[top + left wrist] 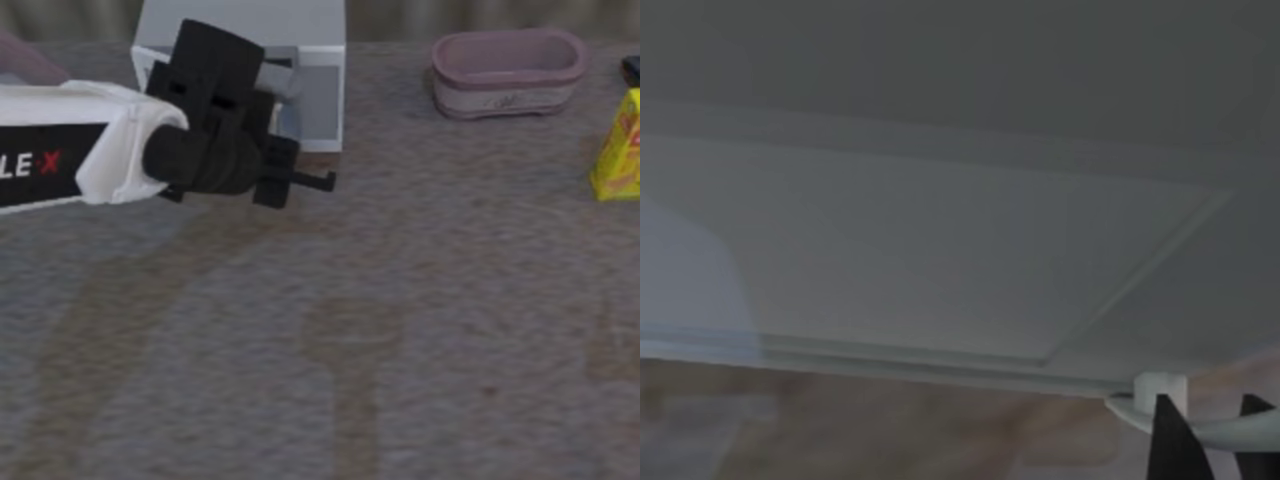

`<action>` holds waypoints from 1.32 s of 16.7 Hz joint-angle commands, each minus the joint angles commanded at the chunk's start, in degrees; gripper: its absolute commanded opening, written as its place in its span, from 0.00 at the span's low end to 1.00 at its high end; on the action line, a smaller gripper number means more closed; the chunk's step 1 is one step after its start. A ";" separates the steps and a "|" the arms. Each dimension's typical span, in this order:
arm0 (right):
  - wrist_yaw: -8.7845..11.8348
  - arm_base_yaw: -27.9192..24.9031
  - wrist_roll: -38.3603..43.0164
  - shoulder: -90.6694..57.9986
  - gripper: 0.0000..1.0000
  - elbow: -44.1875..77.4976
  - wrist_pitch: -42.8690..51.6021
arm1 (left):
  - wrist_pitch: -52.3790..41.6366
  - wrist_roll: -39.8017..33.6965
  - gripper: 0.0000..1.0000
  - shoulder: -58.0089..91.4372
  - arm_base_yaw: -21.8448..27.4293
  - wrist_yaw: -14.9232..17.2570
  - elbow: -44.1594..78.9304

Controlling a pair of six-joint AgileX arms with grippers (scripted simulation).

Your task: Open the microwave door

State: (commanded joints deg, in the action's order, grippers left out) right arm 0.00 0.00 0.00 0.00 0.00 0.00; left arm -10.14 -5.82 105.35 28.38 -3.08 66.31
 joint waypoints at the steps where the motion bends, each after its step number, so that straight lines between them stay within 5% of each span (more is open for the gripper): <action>1: 0.00 0.00 0.00 0.00 1.00 0.00 0.00 | 0.00 0.00 0.00 0.00 0.00 0.00 0.00; 22: 0.00 0.00 0.00 0.00 1.00 0.00 0.00 | 0.51 2.72 0.00 -1.41 -0.98 2.34 -1.83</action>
State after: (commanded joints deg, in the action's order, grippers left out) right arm 0.00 0.00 0.00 0.00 0.00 0.00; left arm -9.63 -3.10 103.94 27.40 -0.74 64.48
